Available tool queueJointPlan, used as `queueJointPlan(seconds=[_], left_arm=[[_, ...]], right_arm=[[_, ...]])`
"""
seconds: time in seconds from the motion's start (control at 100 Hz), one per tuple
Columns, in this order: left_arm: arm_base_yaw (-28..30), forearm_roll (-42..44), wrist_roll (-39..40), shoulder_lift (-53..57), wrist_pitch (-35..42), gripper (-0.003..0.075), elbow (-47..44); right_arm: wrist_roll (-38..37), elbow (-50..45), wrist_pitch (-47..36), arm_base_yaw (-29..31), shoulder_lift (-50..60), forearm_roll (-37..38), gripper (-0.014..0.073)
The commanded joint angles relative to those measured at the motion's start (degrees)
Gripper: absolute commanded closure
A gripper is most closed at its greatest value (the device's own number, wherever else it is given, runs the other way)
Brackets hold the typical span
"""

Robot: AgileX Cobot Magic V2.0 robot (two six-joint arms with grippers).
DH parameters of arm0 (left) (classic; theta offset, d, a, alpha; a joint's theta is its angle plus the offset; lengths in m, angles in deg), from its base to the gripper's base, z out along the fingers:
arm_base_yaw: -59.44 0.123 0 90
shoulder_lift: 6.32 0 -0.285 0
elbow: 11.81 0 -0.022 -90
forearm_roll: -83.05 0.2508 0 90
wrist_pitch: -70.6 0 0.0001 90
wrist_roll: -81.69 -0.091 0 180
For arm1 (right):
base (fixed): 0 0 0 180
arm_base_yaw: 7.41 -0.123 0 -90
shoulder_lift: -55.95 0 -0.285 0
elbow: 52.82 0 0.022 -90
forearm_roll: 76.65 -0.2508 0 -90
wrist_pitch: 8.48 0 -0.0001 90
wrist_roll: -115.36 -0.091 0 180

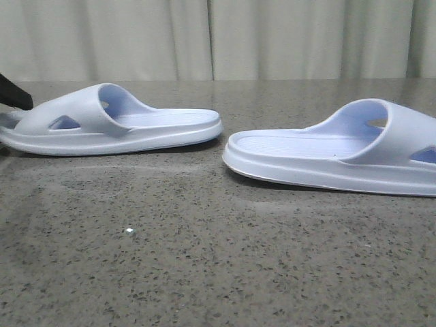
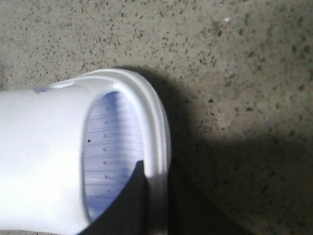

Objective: Insert blue slippers together front up

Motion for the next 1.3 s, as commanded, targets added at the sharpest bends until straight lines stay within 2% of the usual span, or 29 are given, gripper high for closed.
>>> queueJointPlan(seconds=[0.0,0.06,0.15,0.36,0.5,0.83,0.91,1.05,1.29], left_arm=[[0.02,-3.19,-0.68,0.44,-3.51,0.0460,2.27],[0.02,-3.19,-0.72,0.17,-4.17,0.0541,2.36],[0.02,-3.19,-0.72,0.07,-4.17,0.0703,2.36],[0.40,-2.22,-0.96,0.77,-4.63,0.0705,2.36],[2.88,-1.52,-2.18,3.74,-6.40,0.0705,2.36],[13.63,-1.19,-2.18,6.19,-18.47,0.0705,2.36],[13.79,-1.43,-2.18,6.19,-18.84,0.0705,2.36],[13.79,-2.16,-2.08,6.19,-20.84,0.0705,2.36],[9.49,-3.77,-2.08,4.97,-22.78,0.0705,1.37]], right_arm=[[0.92,1.47,-0.39,0.31,0.76,-1.09,0.0695],[0.92,1.47,-0.39,0.31,0.76,-1.09,0.0695],[0.92,1.47,-0.39,0.31,0.76,-1.09,0.0695],[0.92,1.59,0.44,0.31,0.76,-3.76,0.0695],[0.92,3.42,2.97,0.31,0.76,-5.75,0.0695],[8.44,7.38,13.29,0.31,0.76,-23.60,0.0695],[9.11,8.12,15.13,0.31,0.76,-27.23,0.0695],[9.47,9.32,15.67,0.19,0.76,-27.57,0.0695],[11.24,9.32,10.86,-2.16,0.65,-27.72,0.0694]])
